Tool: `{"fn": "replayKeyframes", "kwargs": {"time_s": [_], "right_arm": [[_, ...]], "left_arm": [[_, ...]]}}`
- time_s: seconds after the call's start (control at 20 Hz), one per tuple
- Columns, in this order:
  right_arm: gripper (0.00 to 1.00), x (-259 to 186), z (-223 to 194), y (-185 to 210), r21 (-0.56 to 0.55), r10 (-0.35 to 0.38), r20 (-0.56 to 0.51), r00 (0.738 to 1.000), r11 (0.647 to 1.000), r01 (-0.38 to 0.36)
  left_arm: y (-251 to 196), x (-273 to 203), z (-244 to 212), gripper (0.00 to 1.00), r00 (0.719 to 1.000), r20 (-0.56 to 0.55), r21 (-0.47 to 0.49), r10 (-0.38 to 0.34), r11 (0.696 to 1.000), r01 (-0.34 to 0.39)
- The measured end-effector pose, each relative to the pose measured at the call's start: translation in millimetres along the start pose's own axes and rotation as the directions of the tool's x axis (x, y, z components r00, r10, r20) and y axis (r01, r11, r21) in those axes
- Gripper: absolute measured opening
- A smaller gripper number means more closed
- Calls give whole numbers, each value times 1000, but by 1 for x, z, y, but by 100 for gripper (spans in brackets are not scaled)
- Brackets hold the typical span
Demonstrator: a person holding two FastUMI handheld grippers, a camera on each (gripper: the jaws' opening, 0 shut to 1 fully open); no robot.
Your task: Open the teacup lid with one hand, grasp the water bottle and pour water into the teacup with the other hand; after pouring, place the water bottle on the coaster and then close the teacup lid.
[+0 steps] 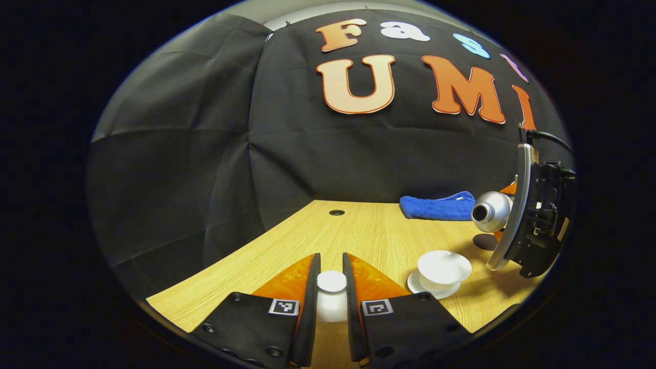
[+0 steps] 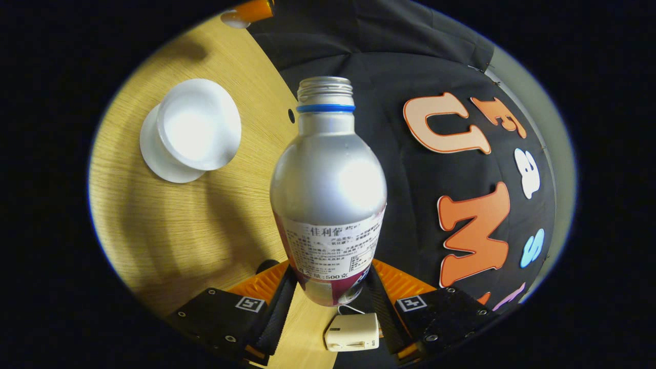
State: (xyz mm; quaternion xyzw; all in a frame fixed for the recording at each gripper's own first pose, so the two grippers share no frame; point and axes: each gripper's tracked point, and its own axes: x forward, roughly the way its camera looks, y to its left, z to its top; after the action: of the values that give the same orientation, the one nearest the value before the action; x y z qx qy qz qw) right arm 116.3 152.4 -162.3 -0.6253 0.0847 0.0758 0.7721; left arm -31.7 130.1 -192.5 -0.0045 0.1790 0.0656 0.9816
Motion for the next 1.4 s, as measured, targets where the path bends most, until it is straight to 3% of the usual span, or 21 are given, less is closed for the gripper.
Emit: {"fn": "replayKeyframes", "kwargs": {"time_s": [0.5,0.6,0.85,1.4], "right_arm": [[78,6,3,-26,-201,-122,46,991,971,129],[78,9,3,-24,-219,-117,58,991,967,127],[78,13,6,-25,-305,-140,86,986,939,160],[78,19,10,-55,-374,-204,128,971,896,238]], "left_arm": [[5,-2,0,30,1000,2,-3,0,1000,0],[5,-2,-1,34,1000,3,-5,0,1000,0],[7,-2,-3,30,1000,-3,-5,3,1000,-3],[2,1,-1,30,1000,-9,-8,-2,1000,2]]}}
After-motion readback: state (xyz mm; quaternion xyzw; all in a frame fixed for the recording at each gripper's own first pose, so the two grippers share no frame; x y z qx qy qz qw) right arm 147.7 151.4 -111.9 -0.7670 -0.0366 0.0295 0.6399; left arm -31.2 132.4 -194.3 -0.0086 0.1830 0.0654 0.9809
